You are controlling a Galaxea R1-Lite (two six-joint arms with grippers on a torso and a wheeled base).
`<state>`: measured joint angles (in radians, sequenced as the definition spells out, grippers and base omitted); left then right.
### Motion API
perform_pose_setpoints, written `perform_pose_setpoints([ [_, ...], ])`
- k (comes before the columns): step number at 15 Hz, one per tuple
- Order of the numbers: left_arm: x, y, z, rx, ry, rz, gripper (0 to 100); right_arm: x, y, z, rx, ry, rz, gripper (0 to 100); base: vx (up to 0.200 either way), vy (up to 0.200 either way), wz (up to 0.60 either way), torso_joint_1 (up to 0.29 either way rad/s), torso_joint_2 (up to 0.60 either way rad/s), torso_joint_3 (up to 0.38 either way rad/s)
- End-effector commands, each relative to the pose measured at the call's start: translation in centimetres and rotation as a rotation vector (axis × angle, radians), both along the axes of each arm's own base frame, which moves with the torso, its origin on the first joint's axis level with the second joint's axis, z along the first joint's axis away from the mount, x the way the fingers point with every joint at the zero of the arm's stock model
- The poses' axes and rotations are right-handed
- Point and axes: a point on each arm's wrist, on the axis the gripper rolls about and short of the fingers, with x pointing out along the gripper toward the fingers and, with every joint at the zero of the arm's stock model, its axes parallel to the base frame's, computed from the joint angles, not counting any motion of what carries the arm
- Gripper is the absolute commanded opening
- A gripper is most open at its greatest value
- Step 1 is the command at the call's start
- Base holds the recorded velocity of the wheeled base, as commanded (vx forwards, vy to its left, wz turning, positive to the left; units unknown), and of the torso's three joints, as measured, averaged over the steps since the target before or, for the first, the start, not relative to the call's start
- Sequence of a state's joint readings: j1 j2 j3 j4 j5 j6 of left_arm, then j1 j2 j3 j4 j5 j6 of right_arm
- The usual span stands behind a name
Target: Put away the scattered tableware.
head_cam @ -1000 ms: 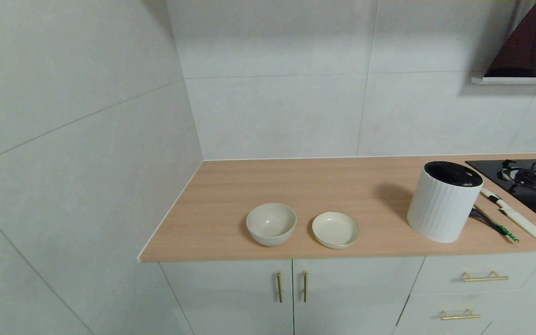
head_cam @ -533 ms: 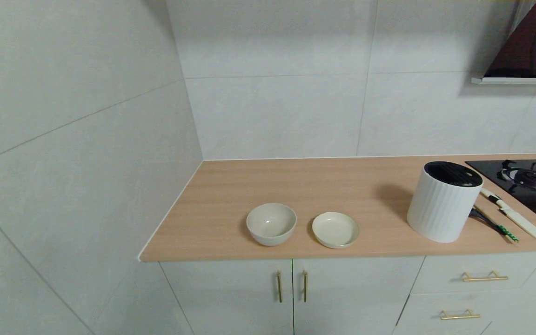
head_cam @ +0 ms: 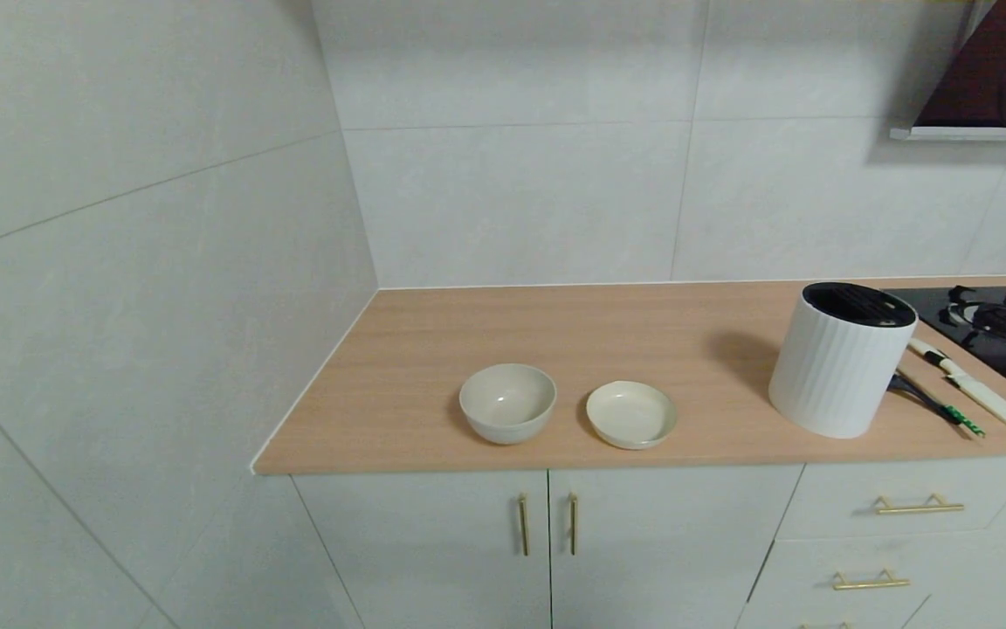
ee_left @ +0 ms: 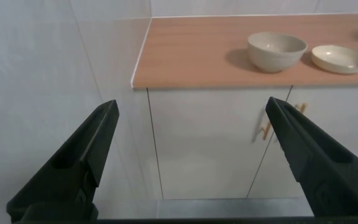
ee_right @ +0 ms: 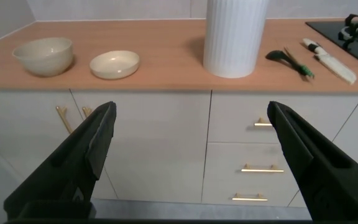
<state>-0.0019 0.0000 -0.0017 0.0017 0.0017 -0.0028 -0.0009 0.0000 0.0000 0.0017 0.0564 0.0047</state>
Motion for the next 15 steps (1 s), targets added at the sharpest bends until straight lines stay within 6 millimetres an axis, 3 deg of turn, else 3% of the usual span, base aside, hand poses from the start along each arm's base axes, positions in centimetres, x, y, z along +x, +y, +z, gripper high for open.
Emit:
perform_pose_setpoints([
  [1,0.00,0.00,0.00,0.000,0.000,0.000,100,0.00,0.00,0.00,0.000,0.000,0.000,100,0.000,0.000,0.00,-0.178,0.38,0.207],
  [15,0.00,0.00,0.00,0.000,0.000,0.000,100,0.00,0.00,0.00,0.000,0.000,0.000,100,0.000,0.000,0.00,-0.224,0.51,0.278],
])
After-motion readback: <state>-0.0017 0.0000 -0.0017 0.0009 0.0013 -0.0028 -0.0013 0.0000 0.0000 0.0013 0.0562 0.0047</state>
